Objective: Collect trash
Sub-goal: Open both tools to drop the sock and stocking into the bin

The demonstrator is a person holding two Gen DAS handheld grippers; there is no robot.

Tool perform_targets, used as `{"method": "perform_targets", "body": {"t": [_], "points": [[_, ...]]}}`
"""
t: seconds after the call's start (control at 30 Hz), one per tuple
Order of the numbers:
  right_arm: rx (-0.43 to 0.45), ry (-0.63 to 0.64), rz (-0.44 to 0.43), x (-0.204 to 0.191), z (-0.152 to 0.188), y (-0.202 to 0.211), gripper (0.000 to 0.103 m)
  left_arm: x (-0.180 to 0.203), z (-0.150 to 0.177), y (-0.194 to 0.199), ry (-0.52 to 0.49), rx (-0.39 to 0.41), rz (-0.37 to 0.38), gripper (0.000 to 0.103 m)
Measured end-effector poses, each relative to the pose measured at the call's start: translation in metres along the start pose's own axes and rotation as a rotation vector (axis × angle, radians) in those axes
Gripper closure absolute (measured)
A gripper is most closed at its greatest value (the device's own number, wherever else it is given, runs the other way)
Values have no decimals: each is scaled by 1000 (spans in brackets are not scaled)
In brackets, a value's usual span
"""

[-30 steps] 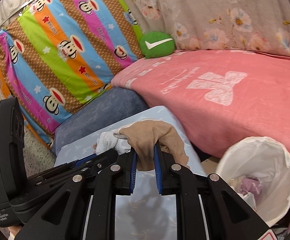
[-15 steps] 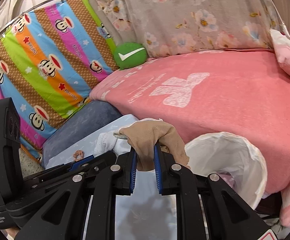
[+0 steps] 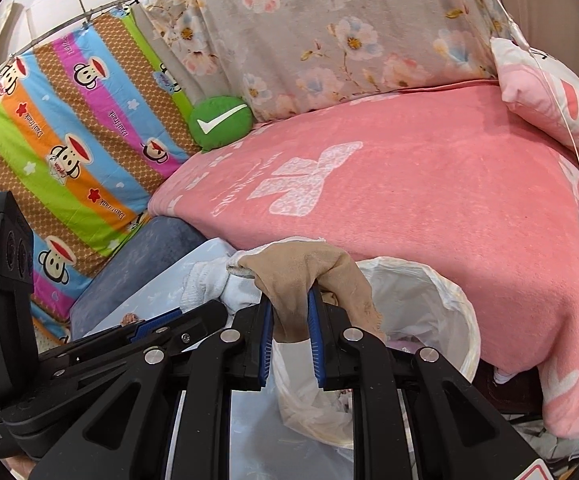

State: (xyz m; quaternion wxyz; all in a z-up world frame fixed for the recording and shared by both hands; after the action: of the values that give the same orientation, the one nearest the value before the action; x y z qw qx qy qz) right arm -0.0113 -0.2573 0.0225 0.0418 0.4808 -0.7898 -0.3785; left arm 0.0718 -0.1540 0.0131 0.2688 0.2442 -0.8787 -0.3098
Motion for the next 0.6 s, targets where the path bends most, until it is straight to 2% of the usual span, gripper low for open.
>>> {"method": "perform_targets", "body": {"t": [0.2,0.4,0.53,0.6], "points": [[3,-13,14,7,-2,-3,83,5,1,-9,-10,-9,14,81],[9,-22,23,11,-3,-5,83,3,1,-14,-4,-14,13,76],[10,-24,26,11,-3,-5,81,0,2,-13,10,-4,-3,59],[9,-26,26,11,-3,-6,80,-1,3,-13,16,0,-7,58]]}}
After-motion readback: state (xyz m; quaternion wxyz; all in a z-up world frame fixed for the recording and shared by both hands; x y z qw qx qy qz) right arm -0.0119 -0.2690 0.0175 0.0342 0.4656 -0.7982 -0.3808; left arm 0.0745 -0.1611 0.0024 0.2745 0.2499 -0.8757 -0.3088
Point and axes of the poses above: each gripper's, at about its wrist camera, not at the fingertips, and y roughly against the way its jaws point, x to its right, z to its underside, the point moved 1 cm from there along -y, roughly the way its jaws point, and after that the axes turned 10 degrees about z, right-handed, at the moved point
